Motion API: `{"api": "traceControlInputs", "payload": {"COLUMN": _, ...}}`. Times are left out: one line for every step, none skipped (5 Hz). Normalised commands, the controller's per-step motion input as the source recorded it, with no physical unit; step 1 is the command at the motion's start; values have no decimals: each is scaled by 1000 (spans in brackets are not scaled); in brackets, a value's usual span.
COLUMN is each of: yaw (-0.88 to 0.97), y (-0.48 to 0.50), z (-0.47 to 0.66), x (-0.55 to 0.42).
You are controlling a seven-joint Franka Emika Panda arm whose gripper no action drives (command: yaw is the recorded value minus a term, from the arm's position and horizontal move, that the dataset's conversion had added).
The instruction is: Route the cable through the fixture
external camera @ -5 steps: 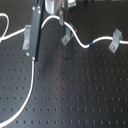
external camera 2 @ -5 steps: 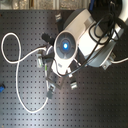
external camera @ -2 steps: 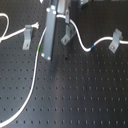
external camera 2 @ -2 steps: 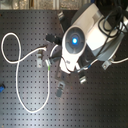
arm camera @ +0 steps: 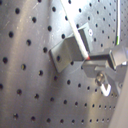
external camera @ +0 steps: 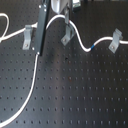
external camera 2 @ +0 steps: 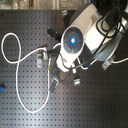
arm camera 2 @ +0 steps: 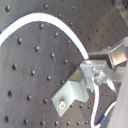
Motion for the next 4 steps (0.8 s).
{"api": "traceControlInputs", "payload": {"yaw": 851, "y": 0, "z": 141, "x": 2}}
{"api": "traceControlInputs", "payload": {"yaw": 831, "y": 0, "z": 135, "x": 2}}
{"api": "traceControlInputs", "payload": {"yaw": 811, "y": 0, "z": 111, "x": 2}}
{"api": "traceControlInputs", "payload": {"yaw": 811, "y": 0, "z": 99, "x": 2}}
